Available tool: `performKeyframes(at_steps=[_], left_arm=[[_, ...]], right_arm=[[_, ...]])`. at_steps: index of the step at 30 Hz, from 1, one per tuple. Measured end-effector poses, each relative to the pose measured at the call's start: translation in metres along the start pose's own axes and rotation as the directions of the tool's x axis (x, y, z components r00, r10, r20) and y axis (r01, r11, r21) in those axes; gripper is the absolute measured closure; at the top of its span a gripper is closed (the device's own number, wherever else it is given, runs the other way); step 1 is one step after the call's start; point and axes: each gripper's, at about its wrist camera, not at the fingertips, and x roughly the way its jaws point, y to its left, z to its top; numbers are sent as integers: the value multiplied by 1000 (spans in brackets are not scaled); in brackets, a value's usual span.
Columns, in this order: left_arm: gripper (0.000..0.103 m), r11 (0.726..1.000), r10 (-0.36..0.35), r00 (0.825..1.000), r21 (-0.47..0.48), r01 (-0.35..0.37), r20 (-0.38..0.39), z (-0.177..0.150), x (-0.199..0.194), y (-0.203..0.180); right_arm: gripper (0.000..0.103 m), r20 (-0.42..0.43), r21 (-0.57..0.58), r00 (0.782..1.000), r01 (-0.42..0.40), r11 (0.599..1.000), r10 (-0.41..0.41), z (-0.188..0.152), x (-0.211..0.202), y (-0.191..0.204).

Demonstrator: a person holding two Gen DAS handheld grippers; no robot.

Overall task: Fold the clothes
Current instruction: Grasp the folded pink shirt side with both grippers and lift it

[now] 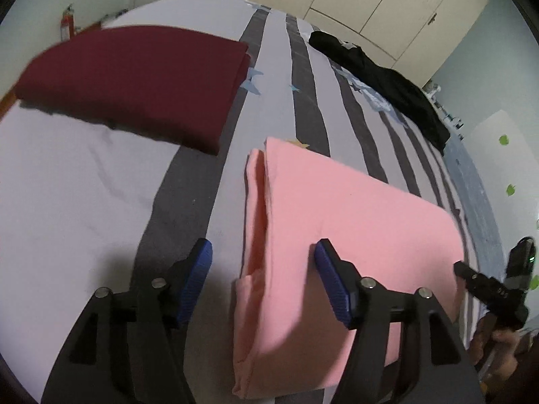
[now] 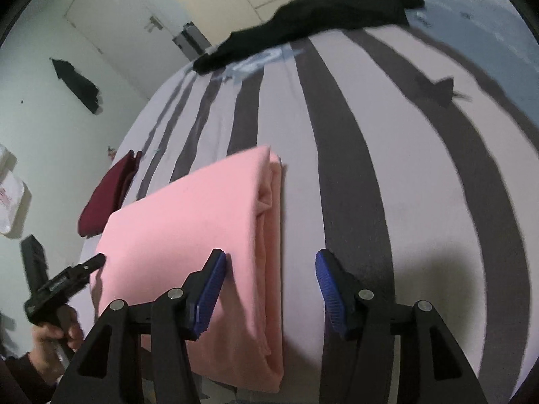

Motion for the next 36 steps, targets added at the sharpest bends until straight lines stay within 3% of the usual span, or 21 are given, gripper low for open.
performKeyframes(at_steps=[6, 10, 20, 23, 25, 28, 32, 36], left_arm=[[40, 999, -44, 999, 19, 44, -22, 3, 11, -5], [47, 996, -46, 998, 74, 49, -48, 2, 17, -21], [48, 995, -67, 996, 64, 71, -58, 9, 27, -25], [55, 994, -78, 995, 76, 82, -55, 8, 28, -29], [68, 991, -80, 995, 105, 86, -59, 10, 28, -35], [75, 988, -74, 996, 133, 81, -56, 12, 28, -42], [79, 986, -84, 996, 142, 88, -37, 9, 19, -44], [80, 983, -116, 993, 143, 116, -12, 11, -4, -32]], right_arm=[[51, -27, 1, 998, -56, 998, 56, -2, 6, -3], [51, -43, -15, 996, -73, 997, 72, -1, 14, 1], [53, -74, -24, 988, -139, 990, 137, 7, 32, 14], [59, -78, -13, 987, -145, 989, 144, 2, 30, 13], [60, -77, 0, 987, -145, 989, 144, 0, 29, 12], [70, -75, 5, 989, -131, 991, 131, -3, 27, 14], [86, -62, -37, 995, -81, 996, 78, -2, 17, 25], [90, -11, -84, 999, -42, 996, 41, 6, -9, 48]])
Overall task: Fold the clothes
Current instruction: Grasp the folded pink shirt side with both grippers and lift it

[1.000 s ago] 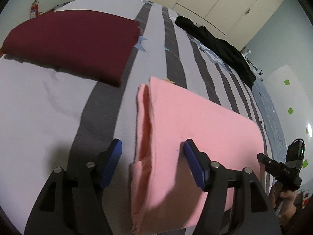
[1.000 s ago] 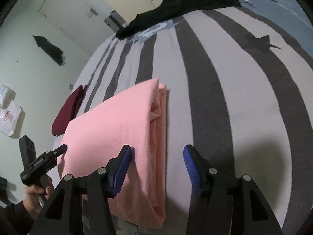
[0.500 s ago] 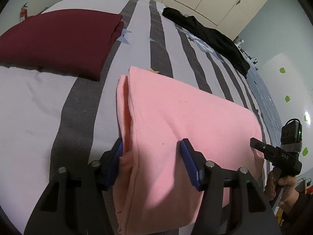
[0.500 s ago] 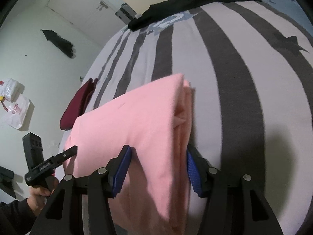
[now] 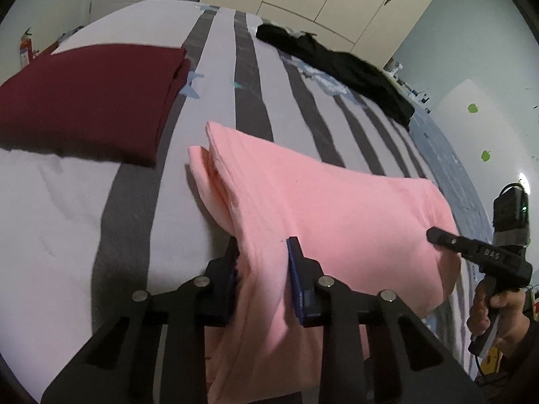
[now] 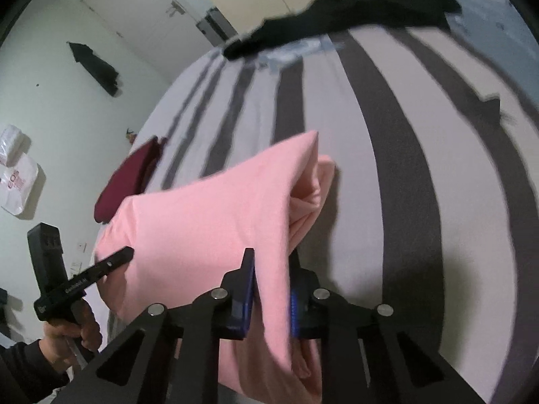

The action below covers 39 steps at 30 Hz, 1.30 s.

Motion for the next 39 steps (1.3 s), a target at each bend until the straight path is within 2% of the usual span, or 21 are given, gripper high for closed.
performKeyframes(at_steps=[5, 10, 16, 21, 28, 34, 39], left_arm=[[80, 999, -28, 997, 37, 26, 67, 40, -24, 5], [80, 997, -21, 992, 70, 13, 122, 96, -56, 38], [80, 994, 50, 987, 92, -64, 150, 163, -77, 118], [80, 988, 121, 981, 78, -134, 153, 206, -79, 196], [80, 982, 173, 978, 55, -180, 114, 214, -64, 251], [80, 988, 154, 985, -2, -155, 82, 203, -49, 271], [80, 990, 141, 987, -24, -139, 77, 194, -40, 274]], right_arm=[[90, 67, -4, 998, 1, 1000, -1, 17, -24, 39], [90, 119, -17, 992, -37, 999, 38, 53, -16, 95], [90, 158, -48, 981, -108, 993, 115, 107, 41, 172], [90, 149, -58, 976, -155, 986, 162, 127, 106, 227], [90, 93, -23, 982, -162, 987, 163, 123, 175, 263], [90, 49, -19, 990, -129, 992, 129, 111, 200, 265], [90, 49, -29, 993, -109, 994, 111, 113, 202, 260]])
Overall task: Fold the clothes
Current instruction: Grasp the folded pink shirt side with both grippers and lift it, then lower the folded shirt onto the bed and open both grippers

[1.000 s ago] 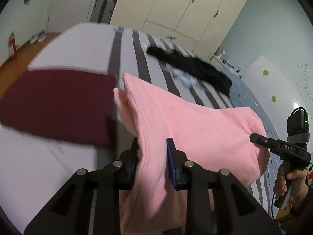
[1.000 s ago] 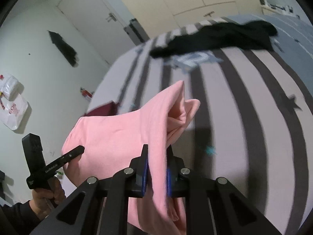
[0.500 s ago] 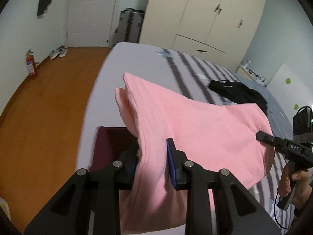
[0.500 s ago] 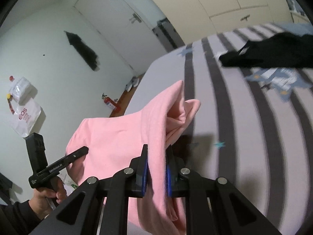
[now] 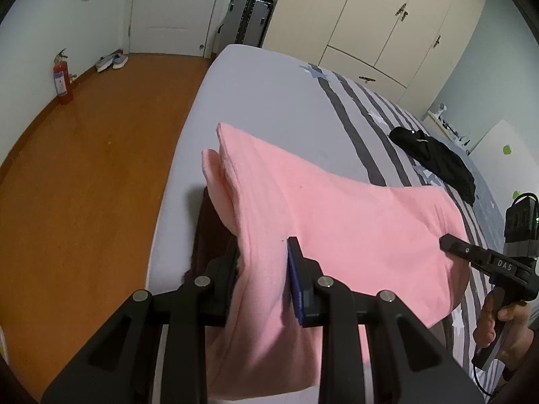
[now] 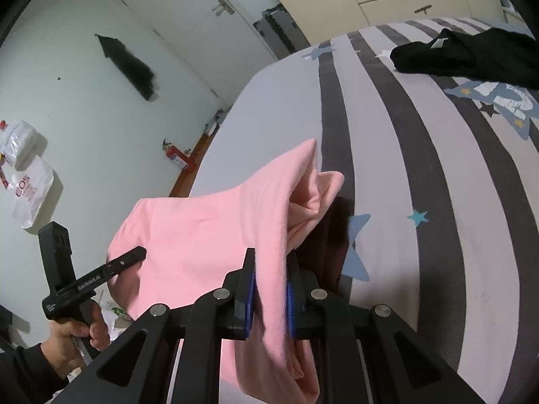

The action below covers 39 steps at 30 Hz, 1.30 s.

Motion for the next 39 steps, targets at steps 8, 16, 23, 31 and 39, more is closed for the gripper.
performKeyframes(at_steps=[8, 16, 23, 31, 39], left_arm=[[76, 1000, 7, 1000, -17, -7, -18, -11, 13, 9], [40, 976, 215, 973, 14, -217, 83, -6, -16, 13], [53, 910, 364, 902, 120, -398, 232, 2, -38, -14], [86, 942, 277, 950, 152, -298, 142, 27, 15, -42], [90, 939, 335, 941, 66, -337, 47, 6, 43, 7]], right_arm=[[90, -41, -8, 999, 27, 1000, -27, -7, 14, -16], [65, -68, 21, 995, 75, 997, -74, 4, 9, -37], [65, 70, -135, 940, 339, 931, -333, 19, -19, -20], [67, 120, -246, 963, 263, 933, -240, 36, 23, 44], [72, 60, -189, 954, 298, 936, -292, 38, 74, 13]])
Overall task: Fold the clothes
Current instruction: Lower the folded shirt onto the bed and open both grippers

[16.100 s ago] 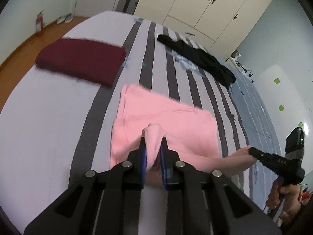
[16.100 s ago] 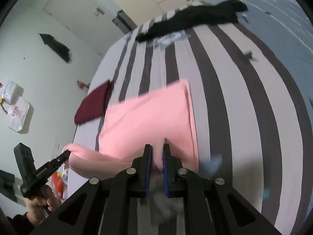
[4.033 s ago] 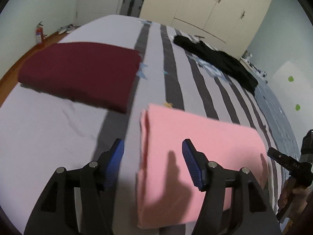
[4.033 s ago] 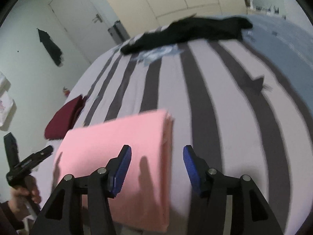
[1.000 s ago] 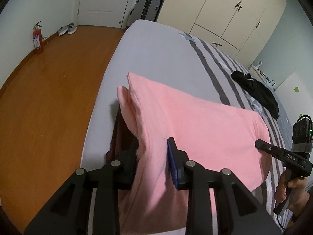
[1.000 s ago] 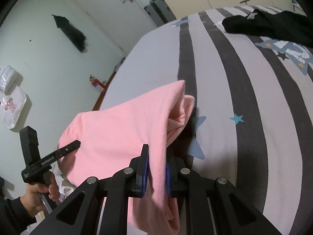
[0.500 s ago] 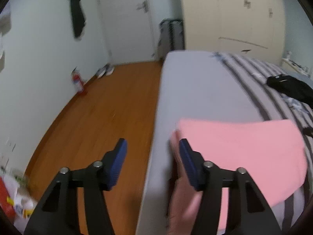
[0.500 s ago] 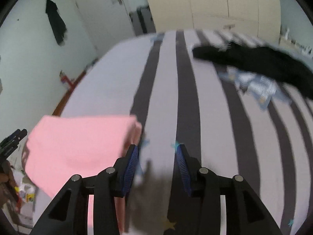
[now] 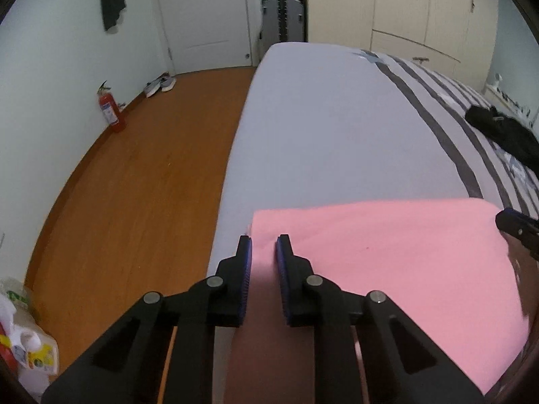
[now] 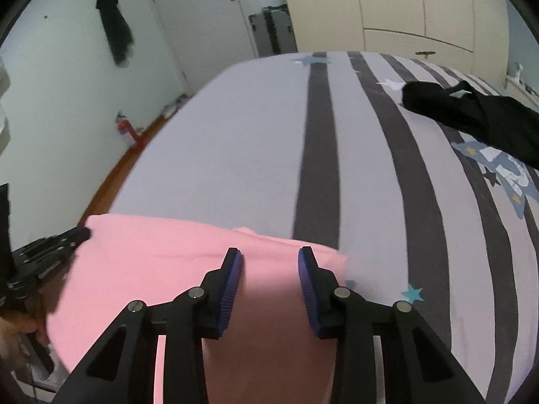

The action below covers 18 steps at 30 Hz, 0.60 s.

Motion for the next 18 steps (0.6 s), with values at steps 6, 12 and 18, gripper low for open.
performKeyframes(at_steps=[6, 12, 18], left_arm=[[90, 995, 24, 998, -91, -29, -57, -7, 5, 31], [90, 994, -45, 997, -93, 51, 69, -2, -49, 36], [90, 971, -239, 962, 26, 237, 134, -29, -105, -11]], right_arm=[[72, -6, 35, 999, 36, 999, -36, -2, -4, -21], [72, 57, 63, 998, 21, 998, -24, -3, -40, -31], [72, 121, -54, 987, -104, 993, 110, -28, -89, 9]])
